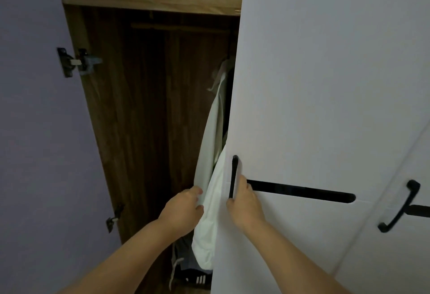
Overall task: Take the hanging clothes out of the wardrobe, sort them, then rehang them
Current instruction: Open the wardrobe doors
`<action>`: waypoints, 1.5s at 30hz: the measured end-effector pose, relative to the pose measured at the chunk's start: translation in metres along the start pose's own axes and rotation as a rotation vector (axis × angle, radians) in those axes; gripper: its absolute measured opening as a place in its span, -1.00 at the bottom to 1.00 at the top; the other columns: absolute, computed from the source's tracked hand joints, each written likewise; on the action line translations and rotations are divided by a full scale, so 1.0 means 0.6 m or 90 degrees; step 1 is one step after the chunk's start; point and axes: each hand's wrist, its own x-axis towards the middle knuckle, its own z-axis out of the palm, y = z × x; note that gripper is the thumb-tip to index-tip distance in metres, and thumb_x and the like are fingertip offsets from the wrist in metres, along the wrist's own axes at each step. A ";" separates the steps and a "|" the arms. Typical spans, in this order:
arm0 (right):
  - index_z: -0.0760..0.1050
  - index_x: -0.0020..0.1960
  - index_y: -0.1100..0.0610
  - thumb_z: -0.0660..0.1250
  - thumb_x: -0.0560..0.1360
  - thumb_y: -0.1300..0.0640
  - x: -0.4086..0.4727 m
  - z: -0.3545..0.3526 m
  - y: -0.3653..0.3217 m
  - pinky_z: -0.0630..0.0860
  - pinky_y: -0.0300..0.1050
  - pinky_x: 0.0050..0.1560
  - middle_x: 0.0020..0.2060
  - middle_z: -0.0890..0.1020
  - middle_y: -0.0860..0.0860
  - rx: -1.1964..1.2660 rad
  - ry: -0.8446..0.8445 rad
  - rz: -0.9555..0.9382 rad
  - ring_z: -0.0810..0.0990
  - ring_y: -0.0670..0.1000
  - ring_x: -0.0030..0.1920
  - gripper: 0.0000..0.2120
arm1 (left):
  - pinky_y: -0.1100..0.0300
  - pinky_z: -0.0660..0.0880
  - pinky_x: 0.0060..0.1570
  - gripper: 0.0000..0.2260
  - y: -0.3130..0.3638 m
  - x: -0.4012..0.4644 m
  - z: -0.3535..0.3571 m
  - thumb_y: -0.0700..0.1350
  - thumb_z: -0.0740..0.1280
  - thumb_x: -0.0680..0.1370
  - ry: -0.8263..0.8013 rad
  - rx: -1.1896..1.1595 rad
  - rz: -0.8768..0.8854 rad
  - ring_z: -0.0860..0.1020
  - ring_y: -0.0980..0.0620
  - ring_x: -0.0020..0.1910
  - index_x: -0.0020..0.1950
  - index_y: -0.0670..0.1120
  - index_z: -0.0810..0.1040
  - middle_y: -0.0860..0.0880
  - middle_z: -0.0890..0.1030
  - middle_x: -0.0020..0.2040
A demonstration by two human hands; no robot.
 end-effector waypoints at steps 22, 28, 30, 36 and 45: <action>0.22 0.31 0.16 0.25 0.49 0.29 -0.087 0.029 -0.019 0.47 -0.13 -0.23 -0.28 0.45 -0.04 0.085 0.093 0.123 0.48 -0.02 -0.26 -0.58 | 0.25 0.41 0.15 -0.62 -0.070 0.005 -0.011 -0.08 0.19 0.60 -0.153 0.037 0.194 0.47 0.05 0.20 0.42 -0.05 0.27 -0.04 0.45 0.29; 0.20 0.38 0.12 0.26 0.51 0.26 -0.169 0.005 -0.002 0.52 -0.15 -0.06 -0.19 0.51 -0.07 0.089 0.094 0.096 0.53 -0.01 -0.13 -0.53 | 0.25 0.40 0.13 -0.62 -0.049 -0.047 -0.004 -0.07 0.18 0.61 -0.173 0.047 0.213 0.46 0.04 0.21 0.42 -0.05 0.27 -0.03 0.45 0.30; 0.23 0.33 0.11 0.27 0.53 0.24 -0.206 -0.007 0.007 0.55 -0.18 0.01 -0.08 0.53 -0.07 0.098 0.086 0.096 0.55 -0.03 -0.06 -0.58 | 0.25 0.41 0.12 -0.62 -0.034 -0.073 0.000 -0.08 0.17 0.61 -0.175 0.051 0.226 0.46 0.03 0.20 0.42 -0.05 0.27 -0.04 0.45 0.30; 0.27 0.17 0.08 0.27 0.54 0.18 -0.319 -0.055 0.050 0.42 -0.44 -0.32 -0.13 0.49 -0.13 0.093 0.097 0.095 0.49 -0.18 -0.19 -0.74 | 0.26 0.42 -0.06 -0.66 0.025 -0.156 0.023 -0.13 0.18 0.60 -0.177 0.051 0.268 0.51 0.07 -0.09 0.38 -0.10 0.32 -0.08 0.49 0.25; 0.24 0.03 -0.02 0.36 0.49 0.20 -0.450 -0.130 0.140 0.39 -0.45 -0.32 -0.20 0.42 -0.19 0.117 0.164 0.145 0.45 -0.20 -0.22 -0.69 | 0.32 0.36 -0.03 -0.62 0.103 -0.262 0.083 -0.13 0.19 0.59 -0.192 0.041 0.309 0.49 0.01 0.19 0.41 -0.09 0.29 -0.10 0.50 0.28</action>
